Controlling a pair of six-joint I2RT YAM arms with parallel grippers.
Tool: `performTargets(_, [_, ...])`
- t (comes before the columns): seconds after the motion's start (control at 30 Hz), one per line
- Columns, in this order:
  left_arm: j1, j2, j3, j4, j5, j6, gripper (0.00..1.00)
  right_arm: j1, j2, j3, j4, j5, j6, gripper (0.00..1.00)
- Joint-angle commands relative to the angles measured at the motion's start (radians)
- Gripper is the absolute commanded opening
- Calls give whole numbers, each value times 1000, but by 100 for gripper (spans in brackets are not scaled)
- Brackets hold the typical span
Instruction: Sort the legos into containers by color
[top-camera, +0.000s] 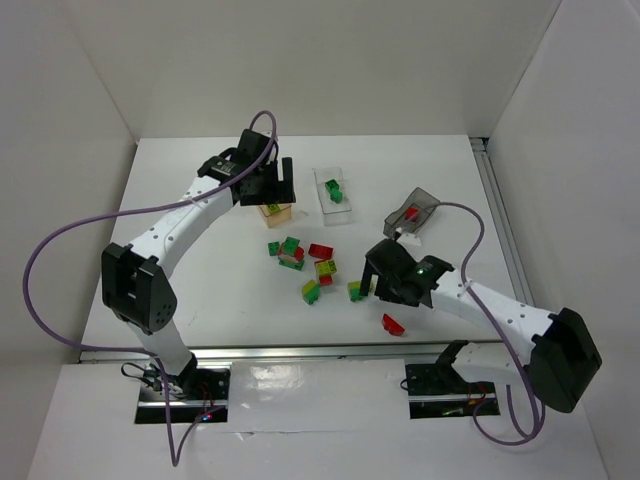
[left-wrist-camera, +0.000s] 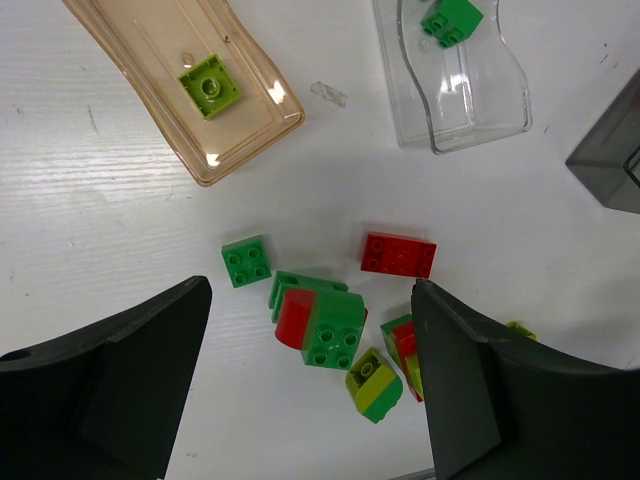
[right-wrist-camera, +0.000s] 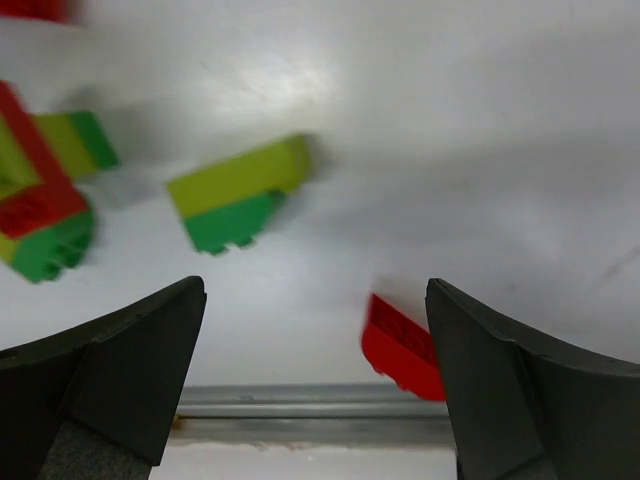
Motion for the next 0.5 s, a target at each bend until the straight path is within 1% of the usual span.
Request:
performTargets(0.0, [-1, 5, 8, 4, 29, 19, 91, 32, 11, -41, -176, -2, 190, 98])
performTargets(0.13, [-1, 5, -1, 4, 40, 19, 91, 52, 68, -50, -220, 26, 215, 99])
performTargets(0.27, [-1, 5, -1, 4, 40, 19, 91, 84, 109, -41, -220, 35, 203, 85])
performTargets(0.33, [-1, 5, -1, 4, 49, 19, 91, 93, 118, -41, -220, 35, 193, 80])
performTargets(0.4, [-1, 5, -1, 4, 49, 10, 91, 93, 119, -64, -188, 25, 179, 80])
performTargets(0.47, [-1, 5, -1, 4, 49, 10, 91, 93, 119, -75, -178, 12, 157, 76])
